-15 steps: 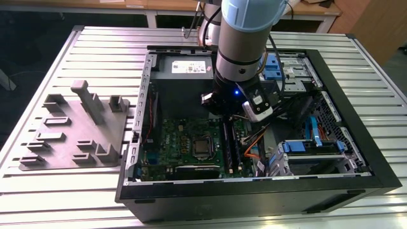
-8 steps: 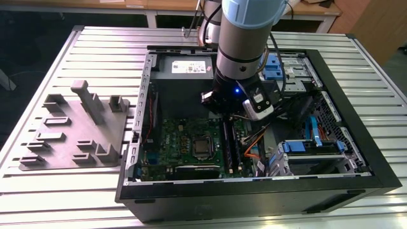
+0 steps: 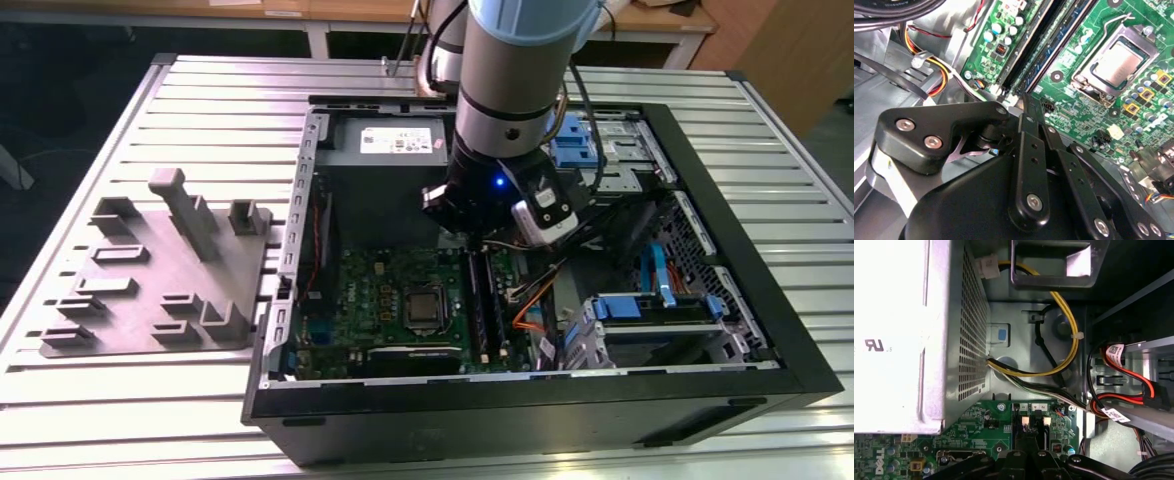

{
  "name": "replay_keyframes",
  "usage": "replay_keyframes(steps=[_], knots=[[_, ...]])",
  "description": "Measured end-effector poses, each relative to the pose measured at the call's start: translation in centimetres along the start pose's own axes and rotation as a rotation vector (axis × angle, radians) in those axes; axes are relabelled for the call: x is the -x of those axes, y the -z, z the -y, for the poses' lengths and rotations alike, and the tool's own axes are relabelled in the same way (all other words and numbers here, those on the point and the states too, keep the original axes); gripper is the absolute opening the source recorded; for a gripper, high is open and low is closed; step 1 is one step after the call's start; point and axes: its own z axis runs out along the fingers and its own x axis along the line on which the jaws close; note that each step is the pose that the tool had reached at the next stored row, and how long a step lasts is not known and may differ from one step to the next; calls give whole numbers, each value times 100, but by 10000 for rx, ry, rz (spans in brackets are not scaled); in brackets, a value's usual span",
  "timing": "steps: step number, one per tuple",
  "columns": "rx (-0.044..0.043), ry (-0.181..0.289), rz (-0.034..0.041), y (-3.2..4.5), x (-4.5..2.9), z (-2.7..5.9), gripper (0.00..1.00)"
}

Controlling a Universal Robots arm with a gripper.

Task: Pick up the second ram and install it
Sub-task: 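Press down the second ram until it locks into place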

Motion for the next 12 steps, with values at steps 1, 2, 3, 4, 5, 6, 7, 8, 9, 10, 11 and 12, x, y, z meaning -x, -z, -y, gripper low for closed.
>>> replay_keyframes(steps=[1, 2, 3, 4, 5, 6, 7, 8, 9, 10, 11, 12], knots=[[-6, 1, 0, 1, 0, 4, 10], [-18, 1, -1, 2, 0, 11, 10], [-37, 1, 0, 2, 0, 20, 10], [-65, 1, 0, 3, 0, 32, 10], [-95, 2, 0, 4, 0, 47, 10], [-125, 2, 0, 5, 0, 62, 10], [-152, 3, 0, 6, 0, 81, 10], [-177, 3, 0, 8, 0, 99, 10], [-198, 4, 0, 9, 1, 120, 10], [-218, 4, 0, 10, 1, 143, 10], [-240, 5, 0, 11, 1, 166, 10], [-263, 5, 0, 13, 0, 188, 10]])
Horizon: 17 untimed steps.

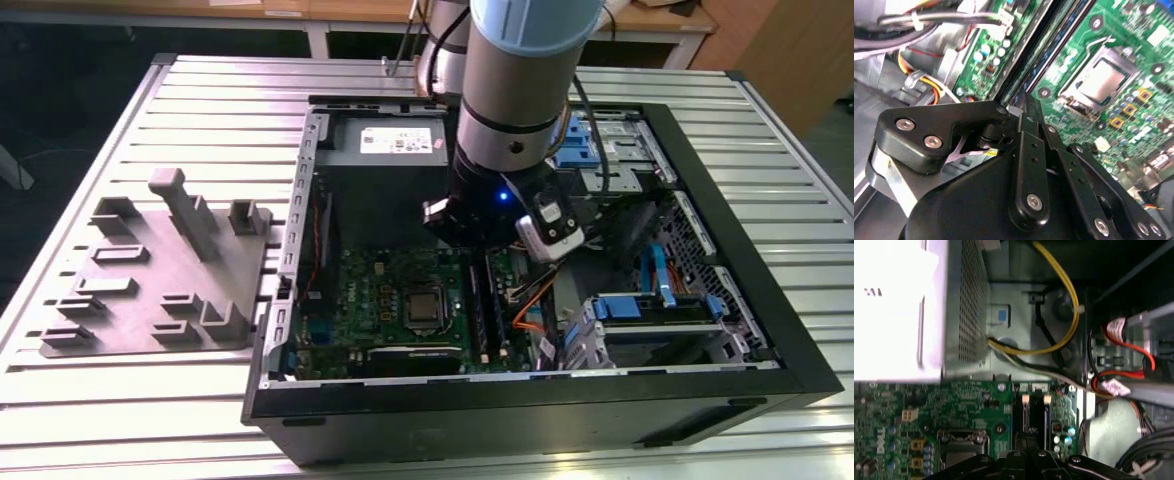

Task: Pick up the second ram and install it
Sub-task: 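Press down the second ram until it locks into place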

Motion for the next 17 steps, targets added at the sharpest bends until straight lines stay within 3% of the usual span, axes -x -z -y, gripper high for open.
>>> replay_keyframes(steps=[17], knots=[[-375, 8, 0, 16, 1, 391, 10]])
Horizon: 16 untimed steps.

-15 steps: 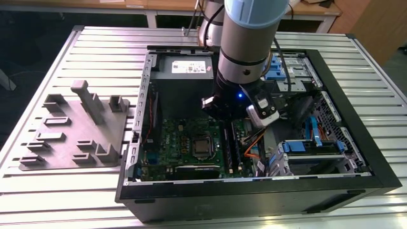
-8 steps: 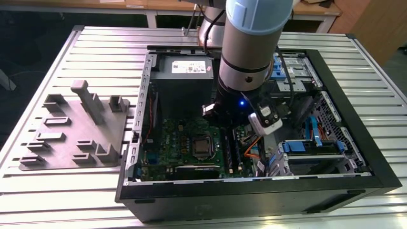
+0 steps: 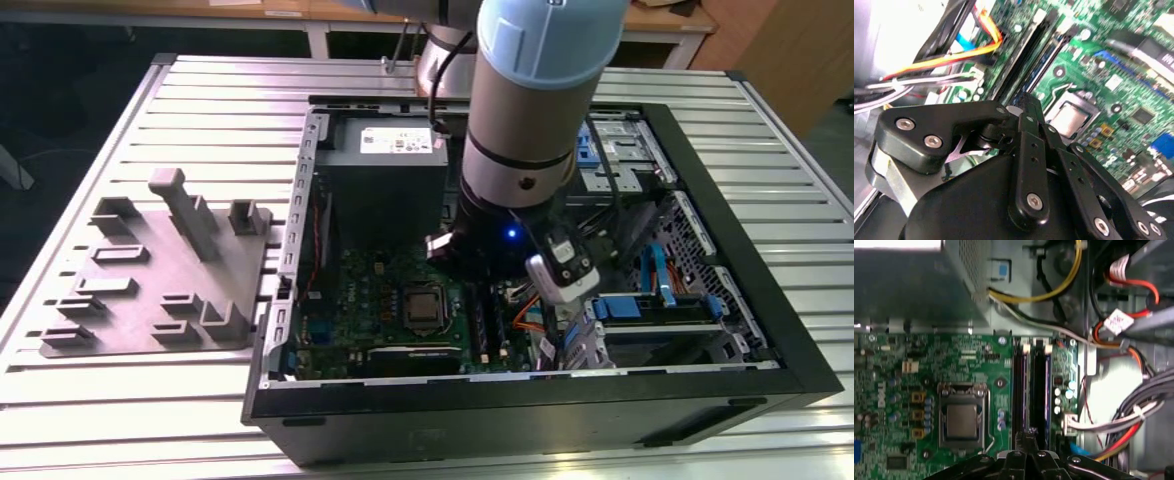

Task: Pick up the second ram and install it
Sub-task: 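Press down the second ram until it locks into place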

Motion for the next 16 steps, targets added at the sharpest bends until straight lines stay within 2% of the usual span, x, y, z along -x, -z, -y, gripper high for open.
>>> replay_keyframes(steps=[8, 16], knots=[[-83, 2, 0, 0, 0, 111, 10], [-95, 2, 0, -1, 0, 217, 10]])
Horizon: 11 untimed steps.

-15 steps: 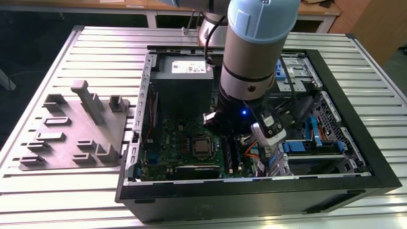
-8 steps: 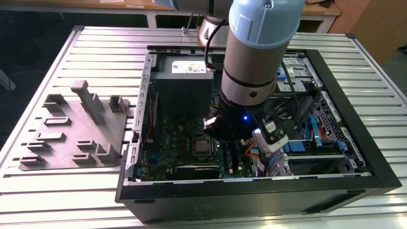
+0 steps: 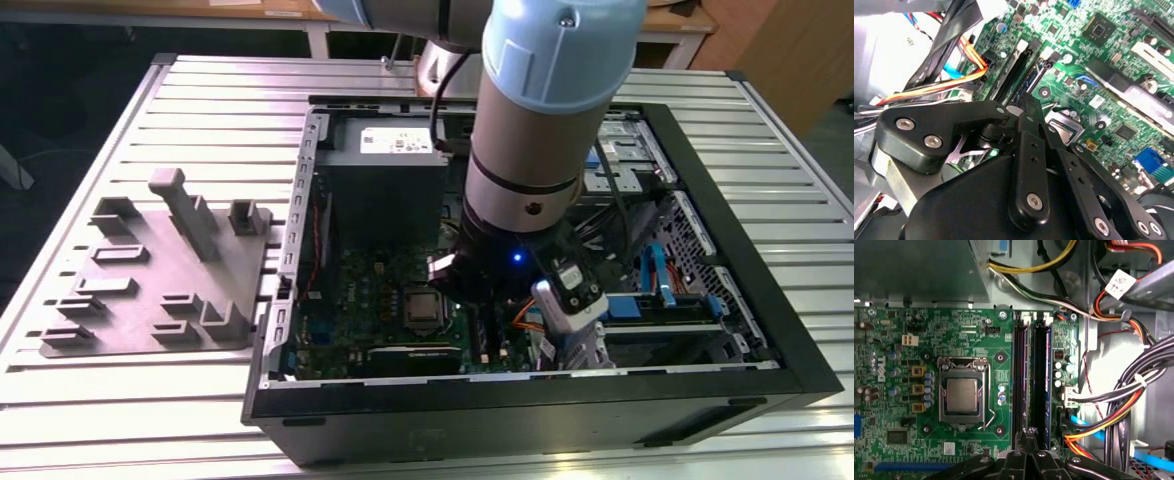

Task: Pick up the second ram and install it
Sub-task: 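Press down the second ram until it locks into place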

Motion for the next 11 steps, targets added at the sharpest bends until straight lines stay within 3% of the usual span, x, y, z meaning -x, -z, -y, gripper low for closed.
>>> replay_keyframes(steps=[11], knots=[[2, -1, 1, -30, -1, 111, 10]])
